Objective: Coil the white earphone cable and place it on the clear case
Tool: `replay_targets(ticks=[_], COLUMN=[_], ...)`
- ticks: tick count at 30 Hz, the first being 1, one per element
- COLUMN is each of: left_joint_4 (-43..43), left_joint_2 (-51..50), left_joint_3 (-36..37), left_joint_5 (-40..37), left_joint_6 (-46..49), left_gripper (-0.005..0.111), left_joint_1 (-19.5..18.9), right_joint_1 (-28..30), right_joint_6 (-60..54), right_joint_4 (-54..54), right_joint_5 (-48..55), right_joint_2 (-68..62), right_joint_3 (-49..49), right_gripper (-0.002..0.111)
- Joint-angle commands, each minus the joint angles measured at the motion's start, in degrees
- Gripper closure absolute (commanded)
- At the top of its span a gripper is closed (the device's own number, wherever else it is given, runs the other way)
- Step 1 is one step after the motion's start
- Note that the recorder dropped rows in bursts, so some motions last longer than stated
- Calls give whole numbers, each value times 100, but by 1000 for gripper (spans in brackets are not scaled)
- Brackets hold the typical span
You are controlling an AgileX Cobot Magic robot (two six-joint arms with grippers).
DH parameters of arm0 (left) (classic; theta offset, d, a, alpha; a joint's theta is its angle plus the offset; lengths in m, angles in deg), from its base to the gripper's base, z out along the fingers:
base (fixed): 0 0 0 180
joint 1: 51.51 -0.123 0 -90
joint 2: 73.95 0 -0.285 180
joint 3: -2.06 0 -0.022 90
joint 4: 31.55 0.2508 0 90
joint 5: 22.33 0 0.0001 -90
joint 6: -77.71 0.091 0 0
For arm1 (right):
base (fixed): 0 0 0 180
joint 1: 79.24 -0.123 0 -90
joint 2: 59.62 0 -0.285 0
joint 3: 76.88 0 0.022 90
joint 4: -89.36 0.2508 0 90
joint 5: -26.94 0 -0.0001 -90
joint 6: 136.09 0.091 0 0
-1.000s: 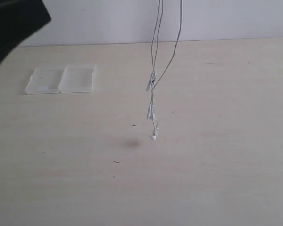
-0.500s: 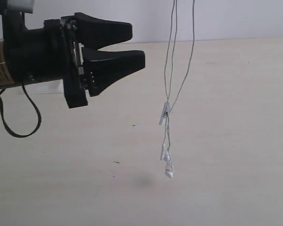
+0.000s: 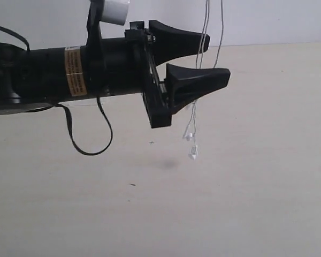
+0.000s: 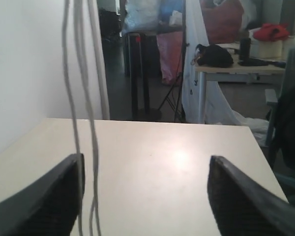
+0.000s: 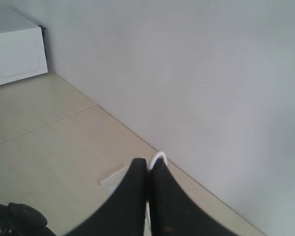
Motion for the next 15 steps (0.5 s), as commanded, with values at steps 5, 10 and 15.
replay_targets(ticks=[5,10,15], left_joint_4=[-522,-547,-451], left_joint_2=[-352,-637,-703], left_joint_3=[-347,-617,-721], left_joint_5=[-76,-129,-247], left_joint_6=[81,81,56], left_gripper=[39,39,40], left_joint_1=[118,308,358], right_joint_1=[-18,-18,-18], right_joint_6=[-32,-32,-32], right_joint_4=[-28,-28,-39], right_joint_5=[8,19,45], right_joint_2=[-22,-22,-22], right_joint_3=[41,41,41], right_gripper=[108,108,108])
